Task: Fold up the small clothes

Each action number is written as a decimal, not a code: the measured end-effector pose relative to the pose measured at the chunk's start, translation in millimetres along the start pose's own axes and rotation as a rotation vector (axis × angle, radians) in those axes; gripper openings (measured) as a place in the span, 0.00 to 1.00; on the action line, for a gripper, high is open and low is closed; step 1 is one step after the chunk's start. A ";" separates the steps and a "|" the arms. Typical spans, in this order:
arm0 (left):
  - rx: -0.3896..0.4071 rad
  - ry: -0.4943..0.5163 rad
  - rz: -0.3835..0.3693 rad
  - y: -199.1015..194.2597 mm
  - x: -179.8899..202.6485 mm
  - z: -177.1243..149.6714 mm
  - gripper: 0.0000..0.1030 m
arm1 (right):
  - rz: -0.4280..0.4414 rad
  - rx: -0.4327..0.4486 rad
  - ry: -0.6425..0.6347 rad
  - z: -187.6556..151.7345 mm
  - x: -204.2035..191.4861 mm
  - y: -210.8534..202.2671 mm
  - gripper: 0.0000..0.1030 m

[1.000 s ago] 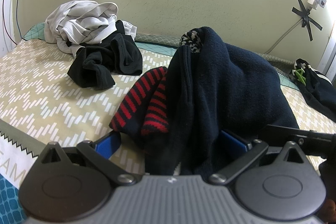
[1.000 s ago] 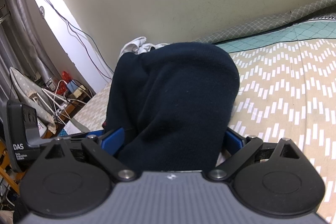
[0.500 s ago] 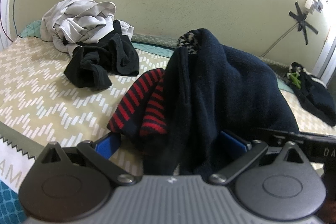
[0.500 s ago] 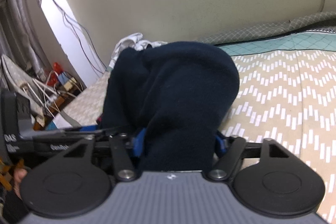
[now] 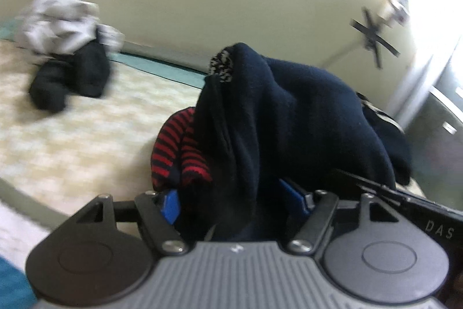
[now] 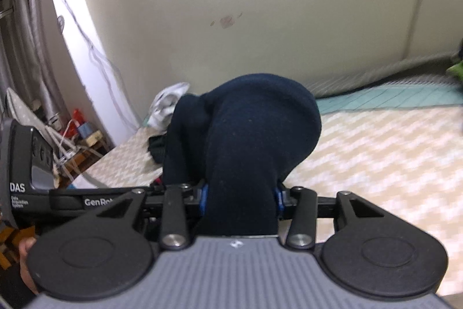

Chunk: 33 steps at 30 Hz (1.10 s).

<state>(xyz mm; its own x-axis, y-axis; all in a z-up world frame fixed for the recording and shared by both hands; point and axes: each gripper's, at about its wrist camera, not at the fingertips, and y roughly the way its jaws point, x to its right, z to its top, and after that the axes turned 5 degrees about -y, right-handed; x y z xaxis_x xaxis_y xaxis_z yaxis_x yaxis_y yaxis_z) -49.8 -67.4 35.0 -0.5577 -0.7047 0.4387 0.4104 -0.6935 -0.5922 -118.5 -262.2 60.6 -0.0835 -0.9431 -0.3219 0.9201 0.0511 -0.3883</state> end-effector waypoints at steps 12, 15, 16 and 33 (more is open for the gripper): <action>-0.096 0.292 0.121 67.9 102.8 1.4 0.94 | -0.022 -0.037 0.303 -31.3 124.5 -52.2 0.63; -0.080 0.342 0.200 67.5 102.2 4.9 1.00 | -0.019 -0.037 0.260 -31.7 129.3 -52.2 0.76; -0.076 0.355 0.197 66.3 101.4 6.0 1.00 | -0.026 -0.049 0.254 -30.8 131.6 -51.6 0.76; -0.168 0.205 -0.132 108.2 166.6 54.2 0.53 | 0.101 0.093 0.127 37.1 157.3 -62.8 0.52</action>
<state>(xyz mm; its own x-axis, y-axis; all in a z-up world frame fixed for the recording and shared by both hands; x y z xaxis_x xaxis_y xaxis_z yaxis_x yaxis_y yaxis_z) -59.2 -268.0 80.6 -0.7396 -0.5531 0.3836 0.2092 -0.7305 -0.6500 -175.2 -425.9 66.4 -0.0309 -0.8852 -0.4642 0.9571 0.1077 -0.2690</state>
